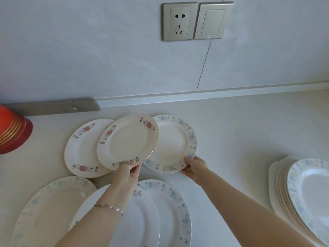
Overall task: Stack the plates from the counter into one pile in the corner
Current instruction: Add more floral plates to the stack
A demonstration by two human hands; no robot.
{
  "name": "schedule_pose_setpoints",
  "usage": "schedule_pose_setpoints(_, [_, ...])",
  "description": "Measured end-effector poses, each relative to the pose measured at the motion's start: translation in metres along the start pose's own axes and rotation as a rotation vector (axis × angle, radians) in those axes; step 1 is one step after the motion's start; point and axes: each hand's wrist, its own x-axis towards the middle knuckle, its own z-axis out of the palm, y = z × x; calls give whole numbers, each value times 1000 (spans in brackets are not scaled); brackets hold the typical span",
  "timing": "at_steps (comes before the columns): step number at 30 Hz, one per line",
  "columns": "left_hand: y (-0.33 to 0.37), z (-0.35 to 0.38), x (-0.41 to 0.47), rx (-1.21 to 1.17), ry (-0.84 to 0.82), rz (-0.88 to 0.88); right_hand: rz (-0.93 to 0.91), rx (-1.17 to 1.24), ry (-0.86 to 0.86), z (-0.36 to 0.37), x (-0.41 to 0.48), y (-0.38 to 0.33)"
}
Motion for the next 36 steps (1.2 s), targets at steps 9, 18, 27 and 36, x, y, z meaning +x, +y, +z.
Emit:
schedule_pose_setpoints(9, [-21, 11, -55, 127, -143, 121, -144, -108, -30, -68, -30, -30])
schedule_pose_setpoints(18, [-108, 58, -101, 356, -393, 142, -476, -226, 72, -252, -108, -79])
schedule_pose_setpoints(27, [-206, 107, -132, 542, -554, 34, -448, -69, 254, -408, -142, -63])
schedule_pose_setpoints(36, [-235, 124, -136, 686, -584, 42, -348, 50, 287, -445, -126, -20])
